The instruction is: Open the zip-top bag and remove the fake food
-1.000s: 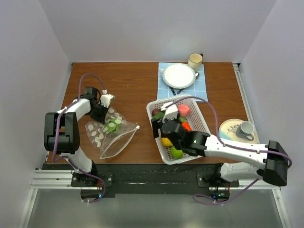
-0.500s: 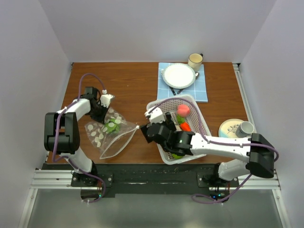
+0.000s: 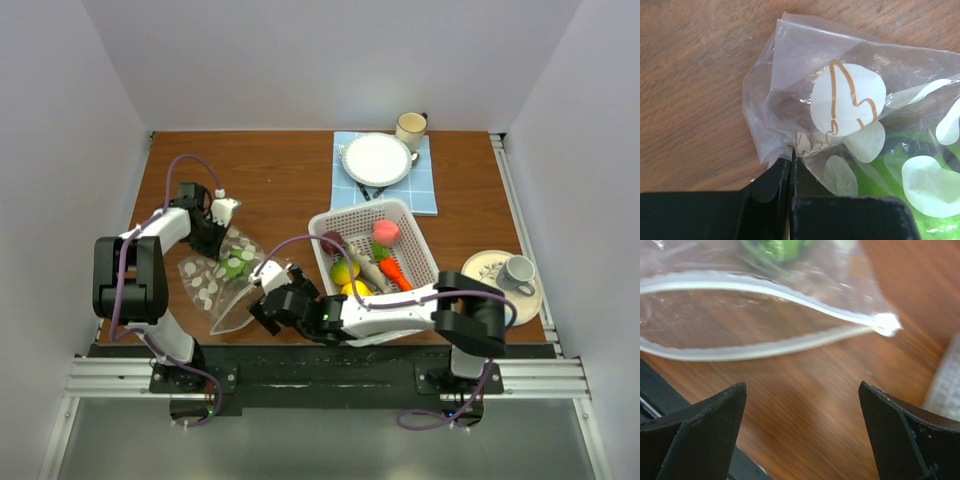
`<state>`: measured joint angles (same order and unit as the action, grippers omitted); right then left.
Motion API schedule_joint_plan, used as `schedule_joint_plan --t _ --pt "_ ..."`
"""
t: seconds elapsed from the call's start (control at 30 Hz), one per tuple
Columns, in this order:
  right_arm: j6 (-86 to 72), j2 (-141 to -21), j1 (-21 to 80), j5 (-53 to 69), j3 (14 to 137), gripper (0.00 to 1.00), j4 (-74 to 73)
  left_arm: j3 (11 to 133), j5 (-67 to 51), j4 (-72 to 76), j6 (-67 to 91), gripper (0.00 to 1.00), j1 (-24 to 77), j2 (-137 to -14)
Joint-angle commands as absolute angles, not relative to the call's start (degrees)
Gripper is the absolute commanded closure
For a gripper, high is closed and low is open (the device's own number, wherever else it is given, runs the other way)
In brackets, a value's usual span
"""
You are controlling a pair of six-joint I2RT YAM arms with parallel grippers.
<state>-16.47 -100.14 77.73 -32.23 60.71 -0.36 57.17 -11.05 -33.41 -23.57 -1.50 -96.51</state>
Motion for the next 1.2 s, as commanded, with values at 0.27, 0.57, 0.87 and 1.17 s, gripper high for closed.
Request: schedule_joint_plan --t 0.27,0.57,0.87,1.17 --pt "-12.22 -110.64 77.96 -26.28 73.65 0.01 13.01 59.15 -11.16 -33.05 -24.43 1.00 -1.76 -95.62" --pt "-14.50 -116.54 76.20 -24.35 78.04 0.01 12.48 58.80 -11.69 -32.96 -24.78 1.00 -1.85 -95.28" --pt "-10.55 -121.37 73.04 -27.50 83.40 0.01 15.64 59.06 -16.93 -36.11 -26.53 1.00 -1.76 -95.10" --pt "-10.11 -124.27 70.22 -23.29 86.22 0.01 17.75 56.78 -17.92 -39.28 -31.73 1.00 -0.53 -94.83"
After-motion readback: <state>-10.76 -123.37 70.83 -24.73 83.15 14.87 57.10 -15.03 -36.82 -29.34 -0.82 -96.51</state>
